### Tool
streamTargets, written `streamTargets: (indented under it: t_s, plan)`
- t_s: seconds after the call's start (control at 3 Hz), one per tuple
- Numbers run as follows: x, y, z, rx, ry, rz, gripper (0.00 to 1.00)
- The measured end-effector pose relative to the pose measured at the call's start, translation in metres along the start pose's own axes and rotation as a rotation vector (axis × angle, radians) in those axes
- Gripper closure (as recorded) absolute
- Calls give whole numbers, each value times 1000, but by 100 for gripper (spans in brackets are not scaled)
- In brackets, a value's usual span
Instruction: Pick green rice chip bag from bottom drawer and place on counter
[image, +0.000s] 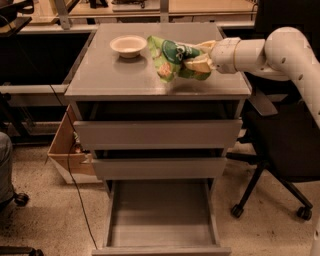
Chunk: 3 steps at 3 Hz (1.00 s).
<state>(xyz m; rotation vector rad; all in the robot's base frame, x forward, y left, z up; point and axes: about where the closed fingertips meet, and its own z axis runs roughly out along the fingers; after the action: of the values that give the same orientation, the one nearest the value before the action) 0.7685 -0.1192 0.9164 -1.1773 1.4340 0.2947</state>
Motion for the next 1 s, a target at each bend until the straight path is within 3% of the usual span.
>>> streamTargets:
  t_s: [0.33,0.67,1.0]
  plan:
    - [4,7,13,-23,-16,7,14]
    - [0,12,17,-49,-32,0,0]
    - [-3,15,15,-63,-41,-9,0]
